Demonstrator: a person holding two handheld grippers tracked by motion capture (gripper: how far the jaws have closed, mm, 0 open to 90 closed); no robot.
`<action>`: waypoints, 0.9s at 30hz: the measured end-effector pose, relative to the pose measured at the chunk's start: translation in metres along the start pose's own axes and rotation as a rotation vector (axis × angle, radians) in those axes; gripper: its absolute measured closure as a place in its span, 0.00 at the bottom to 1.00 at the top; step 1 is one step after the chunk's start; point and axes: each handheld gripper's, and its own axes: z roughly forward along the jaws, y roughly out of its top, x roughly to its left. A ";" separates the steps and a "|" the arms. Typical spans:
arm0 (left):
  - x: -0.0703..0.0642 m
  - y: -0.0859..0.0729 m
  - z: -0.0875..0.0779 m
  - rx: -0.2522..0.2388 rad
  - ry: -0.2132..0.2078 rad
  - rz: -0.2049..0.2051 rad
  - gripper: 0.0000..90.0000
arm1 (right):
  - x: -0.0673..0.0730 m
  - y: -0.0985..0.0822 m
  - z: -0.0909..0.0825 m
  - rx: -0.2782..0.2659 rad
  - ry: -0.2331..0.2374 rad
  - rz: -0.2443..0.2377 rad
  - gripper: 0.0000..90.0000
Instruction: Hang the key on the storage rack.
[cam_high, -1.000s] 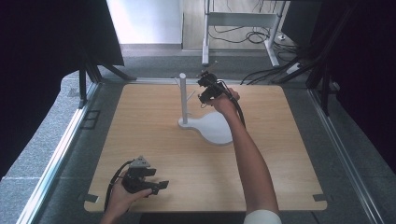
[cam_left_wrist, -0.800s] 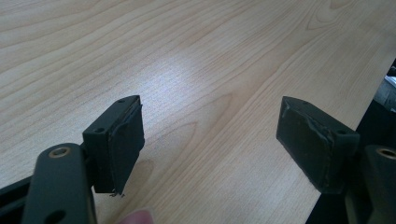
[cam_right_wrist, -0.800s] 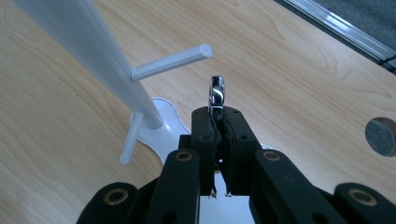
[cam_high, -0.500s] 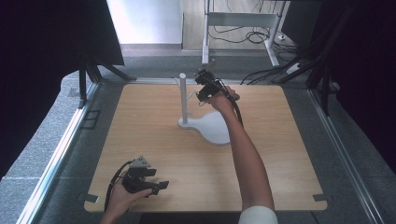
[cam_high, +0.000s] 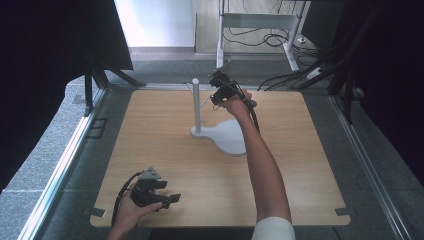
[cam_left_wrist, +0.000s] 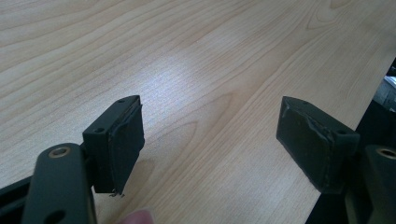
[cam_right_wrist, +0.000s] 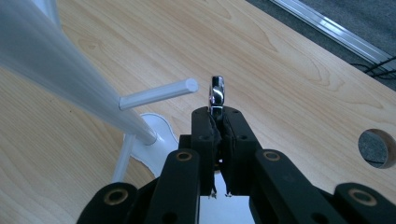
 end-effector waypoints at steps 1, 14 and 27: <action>0.000 0.000 0.000 0.000 0.000 -0.001 0.26 | 0.001 0.001 0.000 -0.001 0.000 -0.002 0.94; 0.000 0.000 0.001 0.002 -0.001 0.000 0.26 | 0.005 0.003 0.000 -0.009 0.004 -0.011 0.94; -0.001 0.000 0.002 0.004 -0.003 -0.001 0.26 | 0.012 0.003 -0.001 -0.017 0.010 -0.026 0.94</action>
